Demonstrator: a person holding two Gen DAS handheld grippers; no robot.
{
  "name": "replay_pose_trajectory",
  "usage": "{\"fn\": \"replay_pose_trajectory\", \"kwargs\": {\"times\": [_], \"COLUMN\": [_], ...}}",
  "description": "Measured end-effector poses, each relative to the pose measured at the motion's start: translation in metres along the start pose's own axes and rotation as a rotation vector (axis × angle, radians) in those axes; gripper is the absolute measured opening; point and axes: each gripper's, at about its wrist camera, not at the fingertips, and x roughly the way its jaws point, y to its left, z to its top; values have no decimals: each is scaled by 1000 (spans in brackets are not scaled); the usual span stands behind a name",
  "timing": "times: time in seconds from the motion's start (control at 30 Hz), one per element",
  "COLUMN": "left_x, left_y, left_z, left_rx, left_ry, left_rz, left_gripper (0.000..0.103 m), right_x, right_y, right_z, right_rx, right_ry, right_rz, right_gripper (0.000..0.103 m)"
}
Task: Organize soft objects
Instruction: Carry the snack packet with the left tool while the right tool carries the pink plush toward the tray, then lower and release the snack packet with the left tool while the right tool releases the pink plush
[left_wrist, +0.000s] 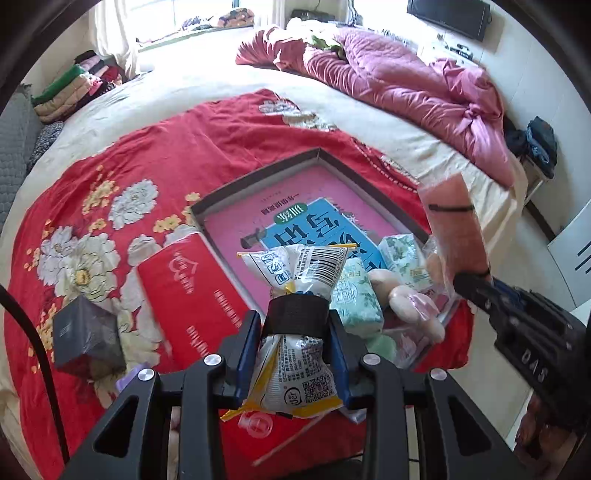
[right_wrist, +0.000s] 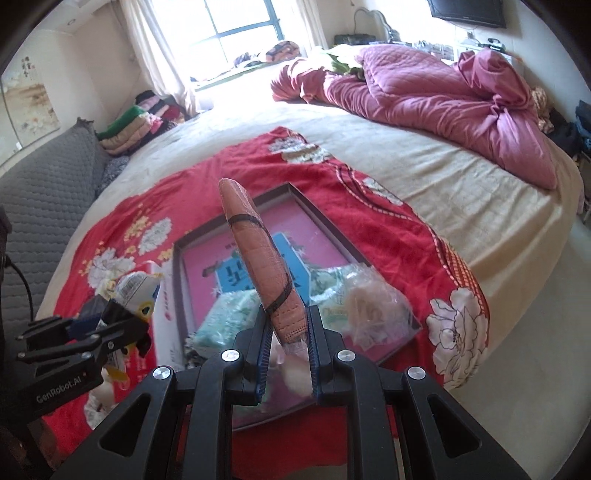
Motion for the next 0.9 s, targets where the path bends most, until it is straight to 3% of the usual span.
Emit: {"fn": "replay_pose_trajectory", "kwargs": {"times": [0.27, 0.7, 0.9], "left_x": [30, 46, 45], "left_y": [-2, -3, -1], "left_z": [9, 18, 14], "left_rx": [3, 5, -9], "left_ry": [34, 49, 41], "left_rz": [10, -2, -16], "left_gripper": [36, 36, 36], "right_x": [26, 52, 56], "right_y": [-12, -7, -5], "right_z": [-7, -12, -12], "right_rx": [9, -22, -24], "right_ry": [44, 74, 68], "right_rz": [-37, -73, -72], "right_gripper": [19, 21, 28]}}
